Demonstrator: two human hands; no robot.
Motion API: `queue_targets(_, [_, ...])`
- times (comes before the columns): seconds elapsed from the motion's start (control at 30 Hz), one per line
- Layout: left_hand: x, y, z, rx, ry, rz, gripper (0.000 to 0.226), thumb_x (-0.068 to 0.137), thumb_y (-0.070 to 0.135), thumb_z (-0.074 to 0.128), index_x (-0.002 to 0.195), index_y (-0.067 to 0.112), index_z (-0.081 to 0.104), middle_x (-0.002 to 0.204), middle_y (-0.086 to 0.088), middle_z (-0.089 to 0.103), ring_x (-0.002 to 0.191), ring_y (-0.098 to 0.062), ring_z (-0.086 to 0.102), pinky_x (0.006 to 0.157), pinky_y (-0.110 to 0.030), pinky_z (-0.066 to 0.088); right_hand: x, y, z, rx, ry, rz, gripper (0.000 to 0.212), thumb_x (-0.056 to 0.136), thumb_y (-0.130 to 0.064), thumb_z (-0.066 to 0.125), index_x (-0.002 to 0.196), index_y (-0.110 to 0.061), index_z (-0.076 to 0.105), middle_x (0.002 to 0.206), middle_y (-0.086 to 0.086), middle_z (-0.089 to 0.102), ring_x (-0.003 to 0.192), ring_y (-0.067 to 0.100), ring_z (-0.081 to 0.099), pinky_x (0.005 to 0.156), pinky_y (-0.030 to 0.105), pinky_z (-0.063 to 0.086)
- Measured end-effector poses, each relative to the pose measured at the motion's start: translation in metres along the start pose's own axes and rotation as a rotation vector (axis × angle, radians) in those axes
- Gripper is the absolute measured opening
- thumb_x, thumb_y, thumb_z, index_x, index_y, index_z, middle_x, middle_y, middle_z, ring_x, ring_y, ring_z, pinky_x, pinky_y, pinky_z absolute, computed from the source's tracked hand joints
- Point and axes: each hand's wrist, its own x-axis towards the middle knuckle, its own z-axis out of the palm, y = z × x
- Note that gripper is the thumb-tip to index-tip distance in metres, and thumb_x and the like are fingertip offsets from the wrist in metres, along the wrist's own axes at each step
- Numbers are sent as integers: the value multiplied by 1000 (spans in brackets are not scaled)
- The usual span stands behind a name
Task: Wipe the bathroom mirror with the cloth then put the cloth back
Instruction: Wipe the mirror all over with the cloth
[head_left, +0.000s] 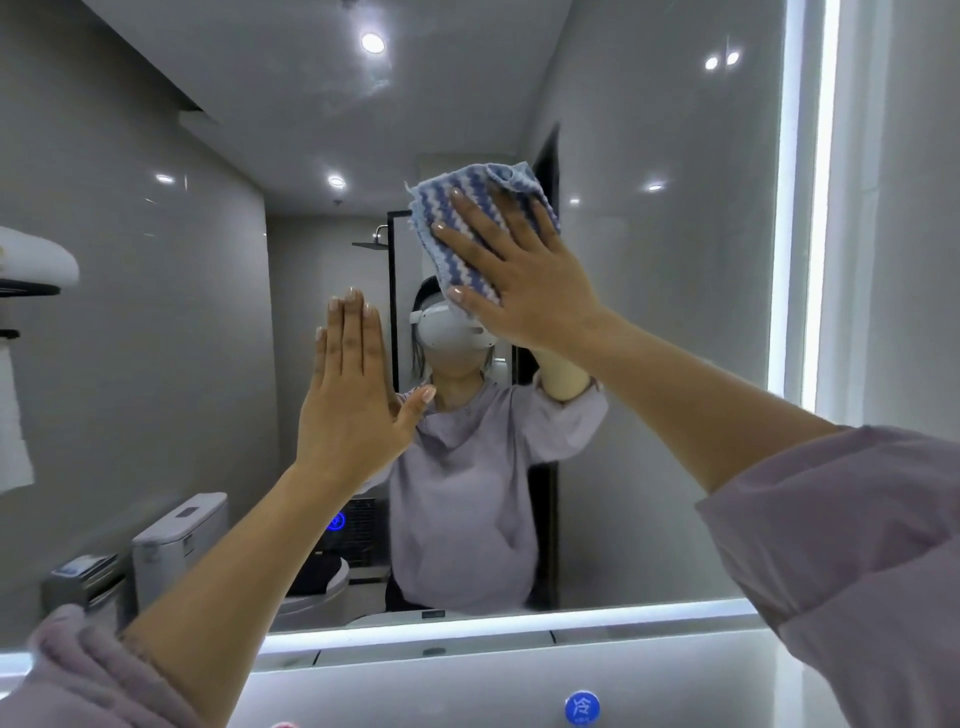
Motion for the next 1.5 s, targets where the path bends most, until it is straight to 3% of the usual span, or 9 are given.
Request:
queue_targets(0.27, [0,-2,3,7,28,16,93,89,64,22,148,0,-11,157,-16,-17,146,-28,-15,119,-34,-13,-52,73,2,27,-3,235,66,98,-56,15,155,-23,10,163,8,6,149,33,1,120,51,-1])
queue_targets(0.57, [0,-2,2,7,10,2,94,88,65,20,147,2,-15,156,-13,-22,145,-25,-20,119,-36,-10,-113,148,9,114,-57,548,72,93,-62,9,154,-26,-2,163,5,-7,148,30,-11,120,46,-9])
queue_targets(0.7, [0,-2,3,6,6,3,94,88,65,22,147,3,-15,156,-13,-22,145,-25,-19,119,-36,-9,-125,148,8,156,-15,646,75,91,-59,13,155,-21,5,163,5,-4,149,29,-10,119,44,-10])
queue_targets(1.07, [0,-2,3,-4,23,13,94,88,65,24,146,3,-17,155,-12,-23,145,-26,-18,117,-32,-16,-172,114,25,152,-43,660,99,81,-82,17,154,-19,-4,162,13,-4,149,32,-8,120,48,-6])
queue_targets(1.33, [0,-1,0,-1,-6,7,96,87,65,24,147,2,-15,157,-14,-20,146,-26,-18,117,-31,-18,-209,67,57,209,38,785,81,89,-73,18,151,-32,-13,162,11,2,149,30,-3,120,45,-4])
queue_targets(1.5, [0,-2,0,13,-20,4,96,86,67,22,147,2,-15,157,-14,-19,145,-25,-19,116,-30,-18,-204,58,59,277,107,880,72,94,-68,13,152,-30,-5,162,7,1,149,29,-3,121,45,-3])
